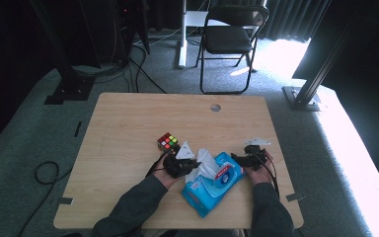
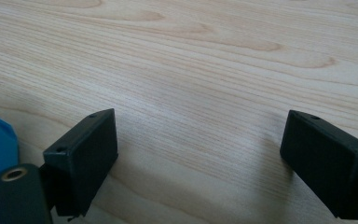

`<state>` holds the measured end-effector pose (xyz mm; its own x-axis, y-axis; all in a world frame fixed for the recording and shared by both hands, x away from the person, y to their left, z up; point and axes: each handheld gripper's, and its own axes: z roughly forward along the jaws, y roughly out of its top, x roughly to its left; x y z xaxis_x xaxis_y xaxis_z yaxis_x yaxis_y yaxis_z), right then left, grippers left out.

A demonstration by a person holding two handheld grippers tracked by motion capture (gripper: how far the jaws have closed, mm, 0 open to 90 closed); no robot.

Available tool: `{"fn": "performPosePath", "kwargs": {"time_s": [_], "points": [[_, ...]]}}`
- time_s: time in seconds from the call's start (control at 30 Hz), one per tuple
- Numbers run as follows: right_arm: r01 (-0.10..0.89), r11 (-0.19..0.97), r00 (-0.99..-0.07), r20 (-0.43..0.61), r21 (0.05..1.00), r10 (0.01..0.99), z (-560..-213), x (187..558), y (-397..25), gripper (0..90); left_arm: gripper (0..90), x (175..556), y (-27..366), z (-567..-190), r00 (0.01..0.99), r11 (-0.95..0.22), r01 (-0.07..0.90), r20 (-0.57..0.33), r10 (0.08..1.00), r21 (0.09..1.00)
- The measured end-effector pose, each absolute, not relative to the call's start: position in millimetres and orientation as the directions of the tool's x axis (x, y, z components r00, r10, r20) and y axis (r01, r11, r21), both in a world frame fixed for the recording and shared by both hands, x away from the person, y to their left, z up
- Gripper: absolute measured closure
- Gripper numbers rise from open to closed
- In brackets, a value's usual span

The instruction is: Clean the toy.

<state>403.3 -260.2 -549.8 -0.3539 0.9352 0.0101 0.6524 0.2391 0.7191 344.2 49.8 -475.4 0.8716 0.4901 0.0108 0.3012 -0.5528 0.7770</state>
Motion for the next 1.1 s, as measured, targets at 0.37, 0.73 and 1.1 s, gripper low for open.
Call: {"fn": "performPosePath", "kwargs": {"time_s": [0.37,0.73,1.1], "points": [[0.652,0.240,-0.354,0.010,0.719,0.935,-549.8,403.3,-260.2,10.6,87.4,352.0,60.6,-476.5,0.815,-0.518,0.360,0.008,0.579,0.776],[0.652,0.239,-0.354,0.010,0.719,0.935,-549.8,403.4,-260.2,10.6,86.5,358.2,65.5,-474.7,0.774,-0.502,0.392,0.019,0.633,0.771],[0.652,0.239,-0.354,0.010,0.719,0.935,-549.8,403.3,-260.2,10.6,73.7,347.4,33.2,-480.5,0.860,-0.566,0.317,0.020,0.509,0.761]]}}
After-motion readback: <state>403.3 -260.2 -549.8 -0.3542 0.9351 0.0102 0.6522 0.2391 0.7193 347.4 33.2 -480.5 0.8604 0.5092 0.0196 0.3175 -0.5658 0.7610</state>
